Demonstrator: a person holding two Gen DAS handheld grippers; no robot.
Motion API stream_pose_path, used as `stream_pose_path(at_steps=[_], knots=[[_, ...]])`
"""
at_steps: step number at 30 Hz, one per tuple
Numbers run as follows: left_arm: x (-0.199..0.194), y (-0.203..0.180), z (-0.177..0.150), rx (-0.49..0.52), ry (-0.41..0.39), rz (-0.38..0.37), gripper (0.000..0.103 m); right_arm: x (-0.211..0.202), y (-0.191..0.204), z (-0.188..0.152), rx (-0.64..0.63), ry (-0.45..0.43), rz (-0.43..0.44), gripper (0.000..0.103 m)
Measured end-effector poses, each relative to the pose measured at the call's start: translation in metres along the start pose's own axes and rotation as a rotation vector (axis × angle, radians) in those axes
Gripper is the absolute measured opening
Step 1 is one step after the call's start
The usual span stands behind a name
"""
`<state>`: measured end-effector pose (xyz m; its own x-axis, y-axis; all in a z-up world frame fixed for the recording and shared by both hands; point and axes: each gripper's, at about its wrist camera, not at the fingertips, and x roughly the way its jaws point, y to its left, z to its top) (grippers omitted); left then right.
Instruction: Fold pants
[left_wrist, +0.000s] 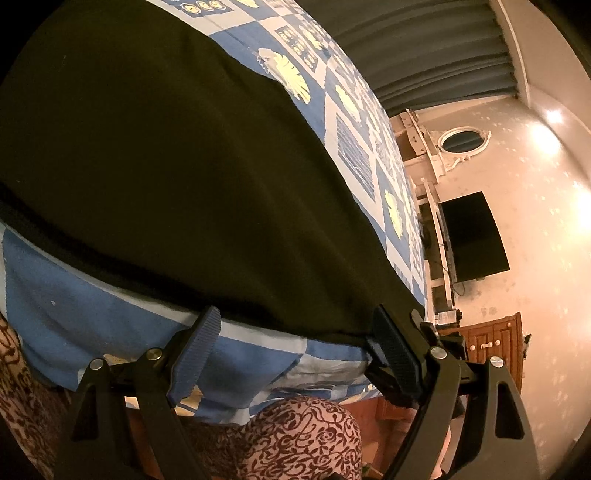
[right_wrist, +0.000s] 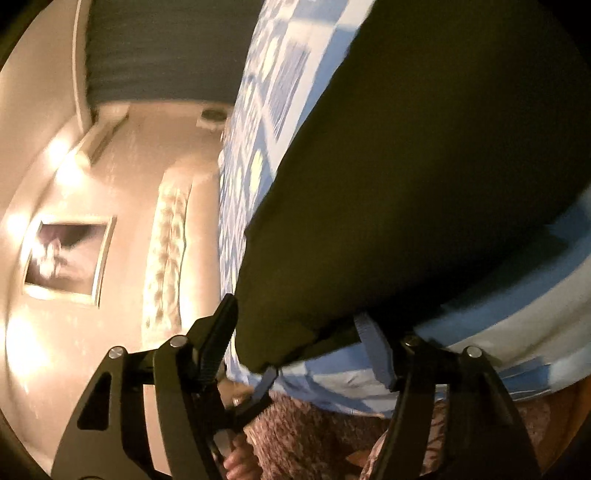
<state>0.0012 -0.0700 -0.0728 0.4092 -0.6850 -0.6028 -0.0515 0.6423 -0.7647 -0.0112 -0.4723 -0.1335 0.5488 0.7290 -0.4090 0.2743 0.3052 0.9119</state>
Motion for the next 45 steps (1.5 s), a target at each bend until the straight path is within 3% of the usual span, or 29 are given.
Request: stream_pose_path(at_steps=[3, 4, 5, 7, 10, 17, 19, 22, 25, 26, 28, 29, 32, 36, 39, 41, 43, 45], knots=[[-0.002, -0.001, 0.0, -0.001, -0.005, 0.003, 0.083, 0.016, 0.005, -0.004, -0.024, 0.059, -0.003, 0.064], [-0.002, 0.0, 0.001, -0.002, -0.007, 0.006, 0.083, 0.021, 0.009, -0.006, -0.034, 0.07, -0.01, 0.055], [-0.003, 0.0, 0.001, -0.005, -0.01, 0.008, 0.083, 0.025, 0.012, -0.008, -0.052, 0.08, -0.031, 0.034], [-0.004, 0.0, 0.002, -0.01, -0.011, 0.008, 0.083, 0.032, 0.013, -0.011, -0.072, 0.117, -0.085, 0.01], [-0.003, 0.0, 0.001, -0.004, -0.012, 0.011, 0.083, 0.032, 0.001, -0.017, -0.029, 0.142, -0.094, 0.007], [0.001, -0.002, 0.002, 0.018, -0.003, 0.032, 0.083, 0.014, -0.001, -0.025, -0.025, 0.167, -0.049, 0.011], [0.001, -0.003, 0.002, 0.03, -0.002, 0.038, 0.083, -0.005, 0.003, -0.023, -0.041, 0.131, -0.036, 0.02], [-0.002, -0.006, 0.003, 0.051, 0.0, 0.04, 0.083, -0.059, 0.01, -0.004, -0.076, 0.006, -0.006, 0.047], [-0.009, -0.012, 0.006, 0.095, -0.024, 0.048, 0.083, -0.149, 0.005, 0.039, -0.078, -0.217, -0.019, 0.06], [-0.012, -0.014, 0.008, 0.117, -0.032, 0.058, 0.083, -0.175, 0.002, 0.055, -0.075, -0.268, -0.038, 0.067], [-0.018, -0.017, 0.013, 0.168, -0.049, 0.082, 0.083, -0.222, -0.008, 0.082, -0.077, -0.351, -0.088, 0.071], [-0.02, -0.017, 0.016, 0.182, -0.052, 0.086, 0.083, -0.254, -0.016, 0.102, -0.093, -0.411, -0.177, 0.073], [-0.027, -0.016, 0.022, 0.19, -0.066, 0.099, 0.083, -0.3, -0.038, 0.133, -0.096, -0.499, -0.418, 0.076], [-0.037, -0.02, 0.026, 0.218, -0.102, 0.11, 0.083, -0.307, -0.072, 0.159, -0.037, -0.437, -0.48, 0.077], [-0.044, -0.018, 0.033, 0.22, -0.116, 0.123, 0.083, -0.292, -0.078, 0.165, -0.063, -0.375, -0.453, 0.084], [-0.047, -0.013, 0.039, 0.198, -0.124, 0.131, 0.083, -0.279, -0.08, 0.167, -0.057, -0.287, -0.354, 0.083], [-0.047, -0.009, 0.044, 0.182, -0.128, 0.144, 0.083, -0.273, -0.077, 0.168, -0.079, -0.247, -0.393, 0.081], [-0.049, -0.001, 0.049, 0.161, -0.132, 0.152, 0.083, -0.271, -0.075, 0.172, -0.079, -0.225, -0.396, 0.049]])
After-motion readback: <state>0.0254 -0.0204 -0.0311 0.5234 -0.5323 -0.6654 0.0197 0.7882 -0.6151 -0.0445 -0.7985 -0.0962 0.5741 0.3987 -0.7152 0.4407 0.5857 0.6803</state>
